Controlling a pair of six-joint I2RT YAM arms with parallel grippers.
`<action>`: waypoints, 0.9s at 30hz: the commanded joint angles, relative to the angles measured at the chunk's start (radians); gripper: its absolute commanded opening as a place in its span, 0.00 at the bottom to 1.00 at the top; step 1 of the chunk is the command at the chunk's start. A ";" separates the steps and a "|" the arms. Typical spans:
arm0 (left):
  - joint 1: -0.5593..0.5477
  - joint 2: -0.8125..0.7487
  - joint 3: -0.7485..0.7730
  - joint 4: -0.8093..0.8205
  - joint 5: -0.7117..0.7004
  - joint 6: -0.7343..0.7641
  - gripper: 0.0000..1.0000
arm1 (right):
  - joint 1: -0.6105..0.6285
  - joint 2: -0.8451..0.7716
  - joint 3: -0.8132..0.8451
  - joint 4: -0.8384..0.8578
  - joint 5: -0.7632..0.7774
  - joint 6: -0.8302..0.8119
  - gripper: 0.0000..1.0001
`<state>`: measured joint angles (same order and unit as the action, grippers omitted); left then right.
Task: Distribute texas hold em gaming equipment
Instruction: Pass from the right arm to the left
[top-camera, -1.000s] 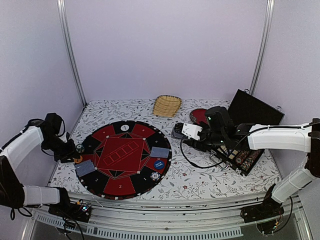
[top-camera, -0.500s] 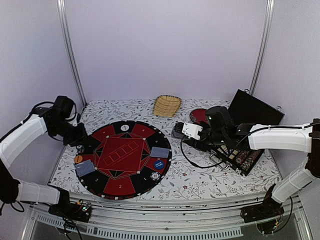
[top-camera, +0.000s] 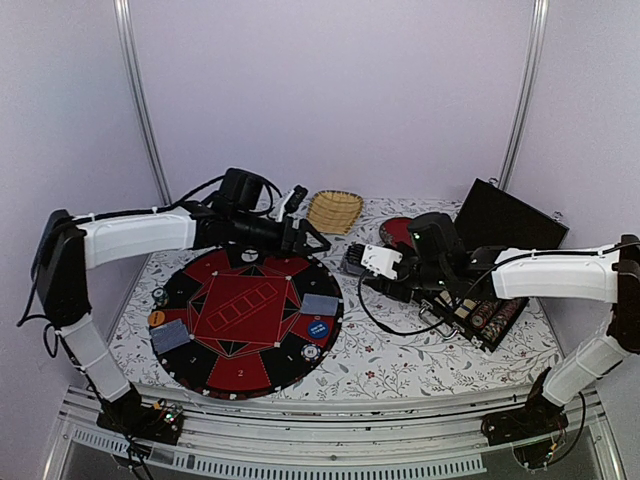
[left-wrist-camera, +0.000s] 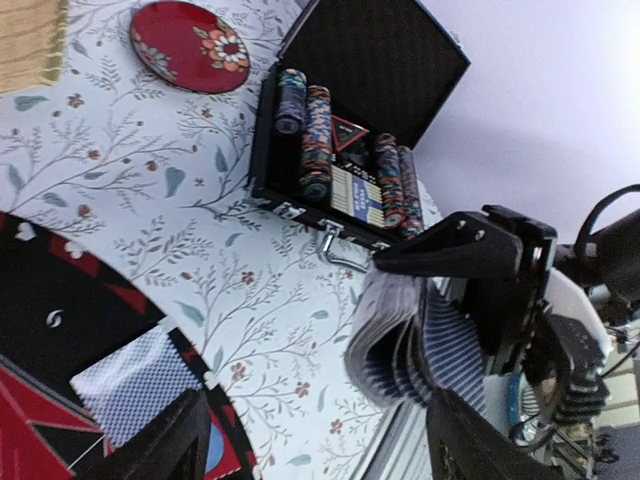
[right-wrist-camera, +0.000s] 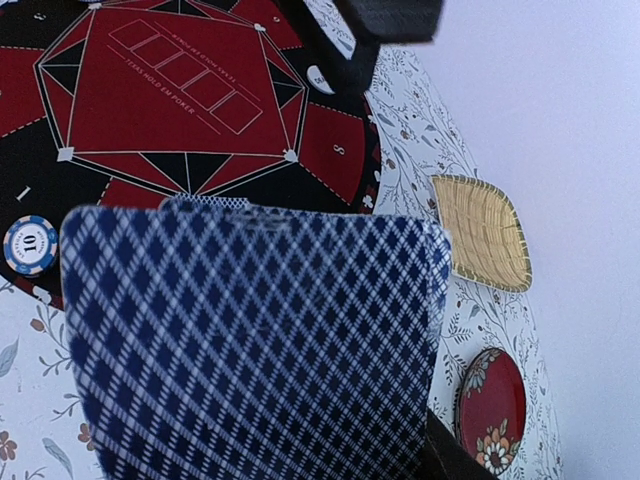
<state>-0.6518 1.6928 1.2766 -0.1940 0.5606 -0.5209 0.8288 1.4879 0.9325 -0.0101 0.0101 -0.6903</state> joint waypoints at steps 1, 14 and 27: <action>-0.032 0.091 0.062 0.211 0.212 -0.018 0.80 | 0.007 0.045 0.048 0.030 0.054 0.008 0.47; -0.040 0.205 0.062 0.236 0.279 -0.014 0.82 | 0.032 0.092 0.100 0.018 0.086 -0.038 0.47; -0.053 0.239 0.063 0.282 0.393 -0.014 0.34 | 0.046 0.123 0.132 0.036 0.092 -0.065 0.46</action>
<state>-0.6876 1.9190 1.3167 0.0303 0.8696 -0.5400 0.8642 1.5929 1.0229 -0.0078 0.0841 -0.7437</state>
